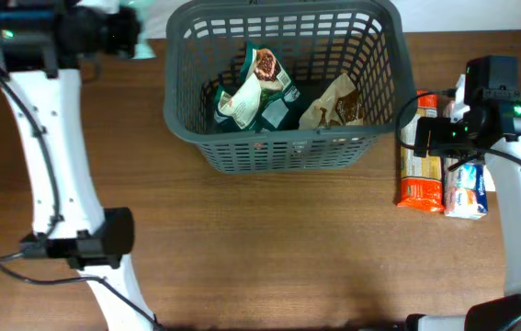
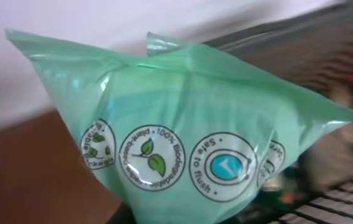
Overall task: Pack container
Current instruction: 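Lift the mint-green bar and carry it over the basket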
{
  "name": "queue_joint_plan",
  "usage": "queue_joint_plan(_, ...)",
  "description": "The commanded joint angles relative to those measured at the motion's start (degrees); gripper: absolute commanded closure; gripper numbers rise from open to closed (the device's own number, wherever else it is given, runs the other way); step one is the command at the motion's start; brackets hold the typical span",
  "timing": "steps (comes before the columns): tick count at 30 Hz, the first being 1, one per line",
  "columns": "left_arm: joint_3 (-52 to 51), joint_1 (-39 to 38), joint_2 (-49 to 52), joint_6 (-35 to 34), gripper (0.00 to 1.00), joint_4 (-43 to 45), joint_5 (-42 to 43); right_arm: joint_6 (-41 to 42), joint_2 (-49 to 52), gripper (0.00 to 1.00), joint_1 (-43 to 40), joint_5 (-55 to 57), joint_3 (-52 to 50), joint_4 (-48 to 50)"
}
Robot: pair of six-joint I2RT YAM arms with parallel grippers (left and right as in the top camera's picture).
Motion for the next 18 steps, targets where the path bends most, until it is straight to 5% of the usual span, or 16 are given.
queue_joint_plan(1,2.8,-7.5,-1.1,11.8,0.98,0.2,8.1,0.2,0.1,0.01,-0.2,0.9,1.0,0.0)
queue_joint_plan(11,2.7,-24.5,6.6,28.6,0.98,3.5,4.6,0.2,0.1,0.01,-0.2,0.9,1.0,0.0)
queue_joint_plan(18,2.7,-29.2,13.9,31.5,0.98,11.1,4.6,0.2,0.1,0.01,-0.2,0.9,1.0,0.0)
